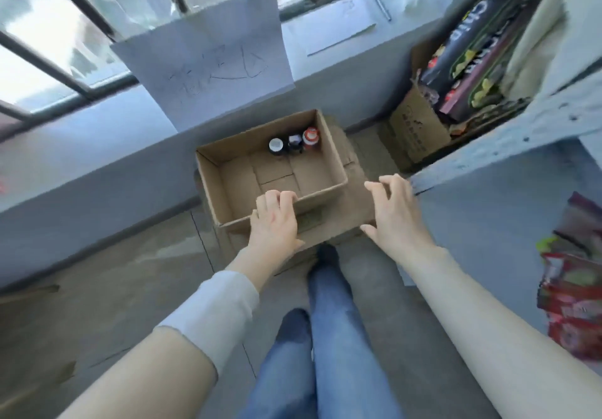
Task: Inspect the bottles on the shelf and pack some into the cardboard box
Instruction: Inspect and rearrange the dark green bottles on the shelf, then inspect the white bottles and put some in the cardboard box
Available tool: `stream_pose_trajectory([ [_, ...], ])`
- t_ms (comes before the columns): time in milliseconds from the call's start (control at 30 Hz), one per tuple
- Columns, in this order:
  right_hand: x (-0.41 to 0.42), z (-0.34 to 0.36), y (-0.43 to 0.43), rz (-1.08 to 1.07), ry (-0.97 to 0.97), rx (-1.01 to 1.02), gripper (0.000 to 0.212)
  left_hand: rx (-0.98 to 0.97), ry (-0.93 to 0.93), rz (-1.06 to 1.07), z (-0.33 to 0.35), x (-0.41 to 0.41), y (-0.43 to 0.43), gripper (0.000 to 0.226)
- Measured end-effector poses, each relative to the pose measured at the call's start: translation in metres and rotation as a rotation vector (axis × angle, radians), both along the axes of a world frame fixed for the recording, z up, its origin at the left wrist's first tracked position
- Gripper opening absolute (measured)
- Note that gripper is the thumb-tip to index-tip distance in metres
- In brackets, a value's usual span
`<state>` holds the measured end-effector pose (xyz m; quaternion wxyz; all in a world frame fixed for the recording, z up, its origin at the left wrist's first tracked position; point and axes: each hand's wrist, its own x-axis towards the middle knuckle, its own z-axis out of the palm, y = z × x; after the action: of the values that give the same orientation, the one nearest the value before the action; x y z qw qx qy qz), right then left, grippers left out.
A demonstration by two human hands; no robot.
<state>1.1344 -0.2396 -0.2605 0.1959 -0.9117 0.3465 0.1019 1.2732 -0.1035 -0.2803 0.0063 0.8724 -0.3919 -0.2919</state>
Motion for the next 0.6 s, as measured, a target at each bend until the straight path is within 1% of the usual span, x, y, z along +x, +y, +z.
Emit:
stream_pose_trajectory([
  [100, -0.079, 0.034, 0.041, -0.211, -0.082, -0.055, 0.072, -0.066, 0.006, -0.140, 0.033, -0.056, 0.018, 0.083],
  [233, -0.192, 0.082, 0.097, -0.450, -0.088, -0.117, 0.072, -0.113, 0.035, -0.367, 0.079, -0.142, 0.032, 0.084],
  [333, -0.284, 0.124, 0.129, -0.649, -0.094, -0.229, 0.069, -0.187, 0.075, -0.538, 0.121, -0.229, 0.025, 0.080],
  [500, -0.404, 0.168, 0.165, -0.837, -0.122, -0.336, 0.071, -0.408, 0.073, -0.763, 0.165, -0.359, 0.010, 0.070],
  [600, -0.482, 0.185, 0.183, -0.905, -0.165, -0.380, 0.073, -0.480, 0.132, -0.870, 0.184, -0.450, 0.007, 0.073],
])
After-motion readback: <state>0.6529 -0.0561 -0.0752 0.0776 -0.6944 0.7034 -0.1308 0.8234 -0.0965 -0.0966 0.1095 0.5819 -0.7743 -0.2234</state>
